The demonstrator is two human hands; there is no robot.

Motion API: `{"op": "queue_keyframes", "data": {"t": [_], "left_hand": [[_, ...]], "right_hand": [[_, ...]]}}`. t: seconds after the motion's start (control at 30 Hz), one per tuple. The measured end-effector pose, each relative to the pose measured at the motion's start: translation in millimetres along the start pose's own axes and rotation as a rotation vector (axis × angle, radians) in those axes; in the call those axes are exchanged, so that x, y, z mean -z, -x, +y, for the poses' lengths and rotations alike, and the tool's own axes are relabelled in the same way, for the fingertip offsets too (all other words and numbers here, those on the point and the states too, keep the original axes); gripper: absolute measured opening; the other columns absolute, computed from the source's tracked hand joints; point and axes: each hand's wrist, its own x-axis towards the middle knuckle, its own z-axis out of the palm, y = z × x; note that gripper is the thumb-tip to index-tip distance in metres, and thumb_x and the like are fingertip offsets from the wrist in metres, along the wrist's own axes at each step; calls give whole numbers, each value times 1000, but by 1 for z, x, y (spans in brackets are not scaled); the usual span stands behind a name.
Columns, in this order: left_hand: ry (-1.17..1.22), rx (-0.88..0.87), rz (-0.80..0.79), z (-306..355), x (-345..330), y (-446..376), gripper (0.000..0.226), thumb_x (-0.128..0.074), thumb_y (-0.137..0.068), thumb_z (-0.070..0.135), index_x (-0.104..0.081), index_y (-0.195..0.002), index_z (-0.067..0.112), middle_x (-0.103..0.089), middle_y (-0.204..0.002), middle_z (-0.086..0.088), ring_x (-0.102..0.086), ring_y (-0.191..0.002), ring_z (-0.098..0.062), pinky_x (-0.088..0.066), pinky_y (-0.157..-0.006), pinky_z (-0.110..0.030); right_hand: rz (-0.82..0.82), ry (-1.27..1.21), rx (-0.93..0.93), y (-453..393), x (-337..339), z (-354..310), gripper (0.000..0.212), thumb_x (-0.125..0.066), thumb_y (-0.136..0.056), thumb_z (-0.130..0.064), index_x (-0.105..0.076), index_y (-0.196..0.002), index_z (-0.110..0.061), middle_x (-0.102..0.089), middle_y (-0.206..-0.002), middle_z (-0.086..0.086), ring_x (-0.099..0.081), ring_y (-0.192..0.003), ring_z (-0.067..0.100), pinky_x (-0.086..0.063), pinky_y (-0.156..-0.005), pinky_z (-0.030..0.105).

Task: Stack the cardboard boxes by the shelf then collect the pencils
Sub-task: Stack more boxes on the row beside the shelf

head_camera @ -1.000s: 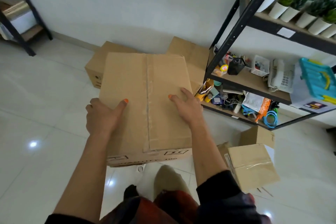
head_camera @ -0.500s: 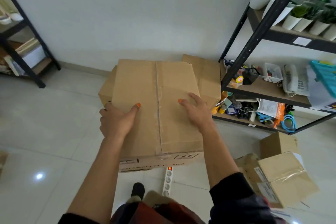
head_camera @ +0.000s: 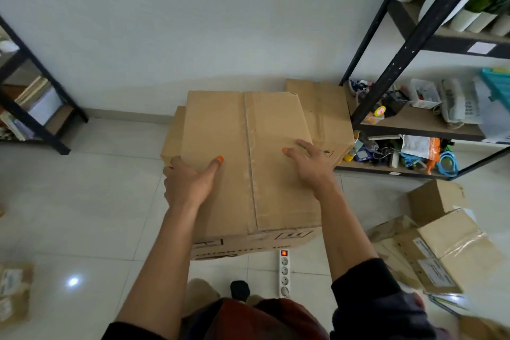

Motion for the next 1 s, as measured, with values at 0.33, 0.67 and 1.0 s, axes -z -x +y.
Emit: {"op": "queue_keyframes", "data": {"t": [0.33, 0.67, 1.0], "left_hand": [[-31, 9, -116, 8, 15, -105, 106, -69, -73, 69, -25, -147, 7, -34, -146, -18, -42, -130, -39, -39, -104, -52], [-69, -65, -198, 33, 32, -207, 113, -70, -66, 74, -26, -146, 9, -35, -144, -17, -41, -130, -38, -42, -102, -50], [-126, -47, -241, 66, -7, -280, 111, -67, -70, 74, -24, -148, 8, -33, -147, -20, -41, -131, -40, -39, -105, -53]], "right_hand": [[88, 134, -53, -39, -60, -49, 75, -60, -70, -68, -43, -140, -47, -36, -148, 13, -33, -136, 41, -30, -111, 55], [184, 64, -102, -84, -110, -100, 67, -62, -75, -63, -46, -138, -47, -40, -144, 13, -38, -132, 38, -32, -111, 52], [172, 7, -144, -158, -118, -112, 70, -60, -68, -68, -48, -135, -49, -41, -144, 11, -37, -133, 38, -33, -111, 54]]}}
